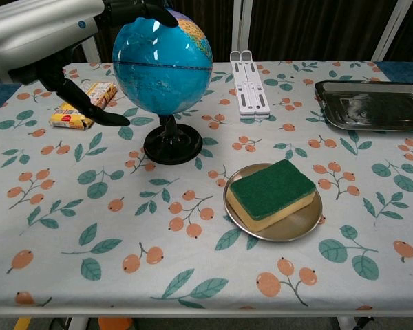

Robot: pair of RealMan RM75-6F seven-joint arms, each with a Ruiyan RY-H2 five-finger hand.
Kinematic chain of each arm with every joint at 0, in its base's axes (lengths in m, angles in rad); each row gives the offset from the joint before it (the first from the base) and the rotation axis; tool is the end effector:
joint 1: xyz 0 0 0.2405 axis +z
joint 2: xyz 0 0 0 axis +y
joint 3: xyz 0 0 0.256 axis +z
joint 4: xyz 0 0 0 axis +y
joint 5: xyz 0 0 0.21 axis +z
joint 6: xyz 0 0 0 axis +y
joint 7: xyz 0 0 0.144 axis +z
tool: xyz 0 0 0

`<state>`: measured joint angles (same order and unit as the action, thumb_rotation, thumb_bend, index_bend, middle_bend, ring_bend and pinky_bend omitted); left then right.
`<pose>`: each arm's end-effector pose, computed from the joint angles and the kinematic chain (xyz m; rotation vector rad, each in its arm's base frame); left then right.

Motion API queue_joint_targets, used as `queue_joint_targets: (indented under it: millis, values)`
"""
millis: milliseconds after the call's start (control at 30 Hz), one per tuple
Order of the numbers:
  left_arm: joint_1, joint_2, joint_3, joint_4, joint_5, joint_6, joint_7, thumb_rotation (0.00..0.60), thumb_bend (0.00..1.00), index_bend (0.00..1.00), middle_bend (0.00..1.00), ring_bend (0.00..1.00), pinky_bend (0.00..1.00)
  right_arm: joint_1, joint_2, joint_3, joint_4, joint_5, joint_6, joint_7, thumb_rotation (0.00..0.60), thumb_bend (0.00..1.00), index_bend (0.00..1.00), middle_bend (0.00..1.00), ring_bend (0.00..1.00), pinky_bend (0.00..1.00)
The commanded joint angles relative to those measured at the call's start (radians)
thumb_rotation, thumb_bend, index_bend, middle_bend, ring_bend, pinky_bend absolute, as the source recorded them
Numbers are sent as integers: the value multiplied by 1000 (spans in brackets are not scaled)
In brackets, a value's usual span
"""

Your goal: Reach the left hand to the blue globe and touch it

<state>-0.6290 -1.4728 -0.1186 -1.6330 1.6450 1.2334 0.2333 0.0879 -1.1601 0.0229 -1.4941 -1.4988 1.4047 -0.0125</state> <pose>-0.1069 0.2817 0.0254 -1.9452 -0.5927 -1.3641 -0.3377 -0.1773 0.1439 1.4613 -0.9120 0.7719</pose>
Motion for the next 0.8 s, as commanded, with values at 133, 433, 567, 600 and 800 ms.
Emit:
queue_joint_targets:
  millis: [133, 433, 567, 600, 800]
  values:
    - [10, 8, 7, 2, -12, 6, 1, 600, 32, 140, 85, 0, 65, -1, 2, 0, 0, -2, 3, 1, 600, 216, 0, 0, 0, 0]
    - [16, 14, 11, 4, -23, 10, -6, 600, 32, 140, 85, 0, 66, -1, 1, 3, 0, 2, 6, -2, 600, 216, 0, 0, 0, 0]
    - [22, 20, 9, 4, -33, 15, -5, 600, 32, 140, 85, 6, 66, -2, 1, 3, 0, 2, 7, -1, 600, 216, 0, 0, 0, 0]
    - [25, 23, 10, 4, -40, 15, -7, 600, 32, 140, 85, 15, 68, -2, 1, 3, 0, 1, 7, -1, 600, 216, 0, 0, 0, 0]
    - [47, 46, 12, 6, -71, 24, -29, 600, 32, 140, 85, 95, 84, -2, 2, 4, -1, 2, 7, -3, 600, 216, 0, 0, 0, 0]
